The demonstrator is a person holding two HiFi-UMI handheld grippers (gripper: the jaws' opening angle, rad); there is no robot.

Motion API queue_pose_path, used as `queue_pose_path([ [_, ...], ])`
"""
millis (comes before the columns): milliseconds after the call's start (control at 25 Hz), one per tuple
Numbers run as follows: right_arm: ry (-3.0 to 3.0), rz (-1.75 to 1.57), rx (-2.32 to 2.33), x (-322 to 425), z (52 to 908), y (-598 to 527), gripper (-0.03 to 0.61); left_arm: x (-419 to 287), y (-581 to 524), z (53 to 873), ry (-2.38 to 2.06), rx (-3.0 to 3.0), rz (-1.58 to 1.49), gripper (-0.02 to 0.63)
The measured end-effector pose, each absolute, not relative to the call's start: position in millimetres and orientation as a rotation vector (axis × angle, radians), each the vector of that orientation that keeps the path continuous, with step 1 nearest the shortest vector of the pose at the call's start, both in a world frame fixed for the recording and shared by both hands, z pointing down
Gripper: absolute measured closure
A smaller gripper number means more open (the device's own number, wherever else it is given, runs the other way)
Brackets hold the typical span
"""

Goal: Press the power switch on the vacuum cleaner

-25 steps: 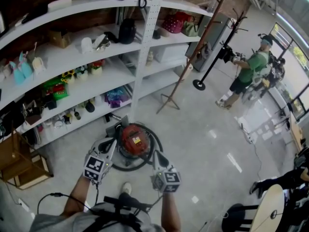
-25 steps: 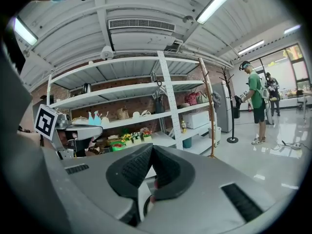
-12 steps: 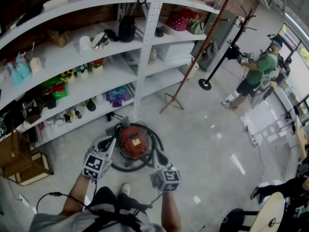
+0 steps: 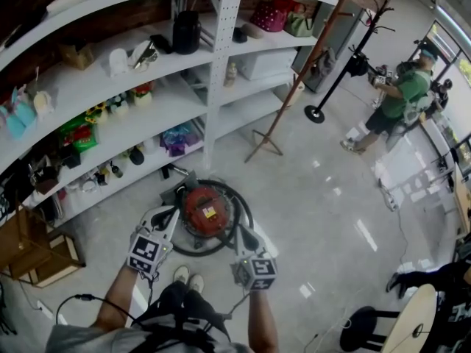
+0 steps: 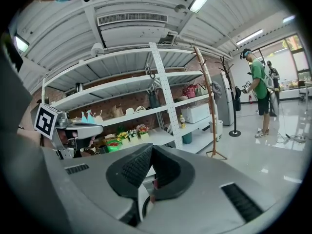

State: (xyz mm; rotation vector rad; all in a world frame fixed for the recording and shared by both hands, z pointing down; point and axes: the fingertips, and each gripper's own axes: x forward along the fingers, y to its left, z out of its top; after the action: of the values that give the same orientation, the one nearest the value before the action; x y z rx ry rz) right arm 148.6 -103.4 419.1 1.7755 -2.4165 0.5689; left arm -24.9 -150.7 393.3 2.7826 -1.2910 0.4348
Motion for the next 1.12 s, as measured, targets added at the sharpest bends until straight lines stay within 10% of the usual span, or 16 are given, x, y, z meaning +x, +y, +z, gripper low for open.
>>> queue_pose_path([
  [1120, -2.284, 0.775, 1.703, 136, 568, -159, 0.566, -21, -221, 549, -1.105, 2.725, 0.624, 0.607],
])
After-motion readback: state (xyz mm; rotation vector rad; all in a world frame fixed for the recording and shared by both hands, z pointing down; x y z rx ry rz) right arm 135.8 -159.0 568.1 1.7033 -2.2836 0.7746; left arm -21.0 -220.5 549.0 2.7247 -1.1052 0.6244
